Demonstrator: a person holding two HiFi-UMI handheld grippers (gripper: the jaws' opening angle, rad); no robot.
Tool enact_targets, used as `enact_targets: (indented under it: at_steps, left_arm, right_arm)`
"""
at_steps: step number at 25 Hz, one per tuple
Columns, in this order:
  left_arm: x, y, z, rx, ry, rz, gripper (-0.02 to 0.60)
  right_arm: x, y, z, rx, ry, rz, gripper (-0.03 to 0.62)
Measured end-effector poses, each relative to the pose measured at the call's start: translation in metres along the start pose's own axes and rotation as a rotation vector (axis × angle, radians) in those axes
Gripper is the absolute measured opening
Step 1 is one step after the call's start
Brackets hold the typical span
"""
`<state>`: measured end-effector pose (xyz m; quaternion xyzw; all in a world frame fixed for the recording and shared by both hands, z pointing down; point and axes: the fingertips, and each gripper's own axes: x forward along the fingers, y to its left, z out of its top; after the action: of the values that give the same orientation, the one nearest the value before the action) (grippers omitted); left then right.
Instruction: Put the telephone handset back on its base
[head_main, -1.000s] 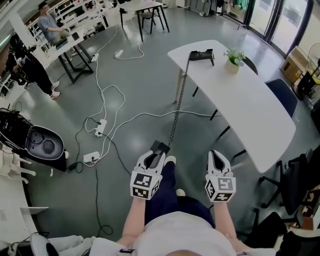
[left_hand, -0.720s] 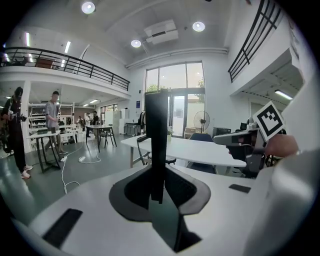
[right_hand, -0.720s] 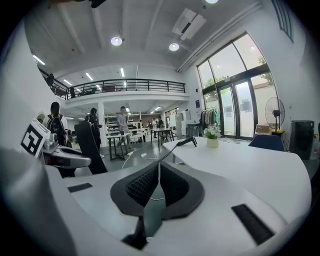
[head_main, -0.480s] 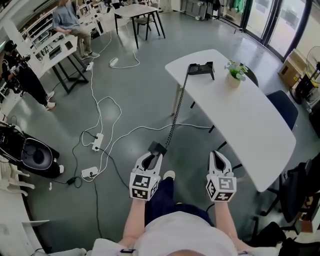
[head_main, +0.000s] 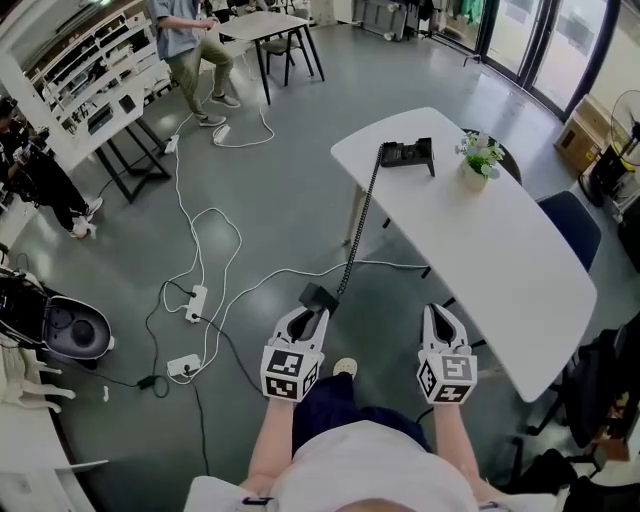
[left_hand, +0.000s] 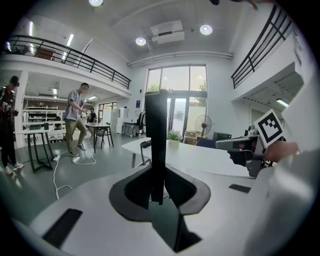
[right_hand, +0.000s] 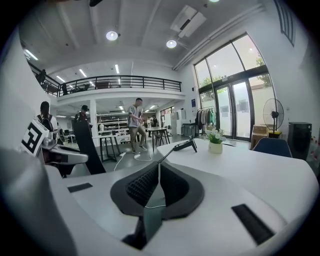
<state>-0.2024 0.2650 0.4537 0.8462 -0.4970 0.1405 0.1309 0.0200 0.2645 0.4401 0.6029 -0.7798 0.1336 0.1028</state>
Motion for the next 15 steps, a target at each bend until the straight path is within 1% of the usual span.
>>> enact_targets:
  at_steps: [5,12,15]
  left_arm:
    - [0.027,0.016,0.016,0.026,-0.004,-0.048,0.078]
    - [0.063,0.035,0.024,0.025,0.007,-0.078,0.08]
    - [0.076,0.044,0.028,0.041,0.014,-0.085,0.078]
  right_arm:
    - [0.026,-0.002,0.008,0.005,-0.002,-0.02,0.037]
    - [0.061,-0.014,0.018,0.016,0.002,-0.054,0.037]
    - [0.074,-0.017,0.023,0.015,-0.005,-0.061,0.037]
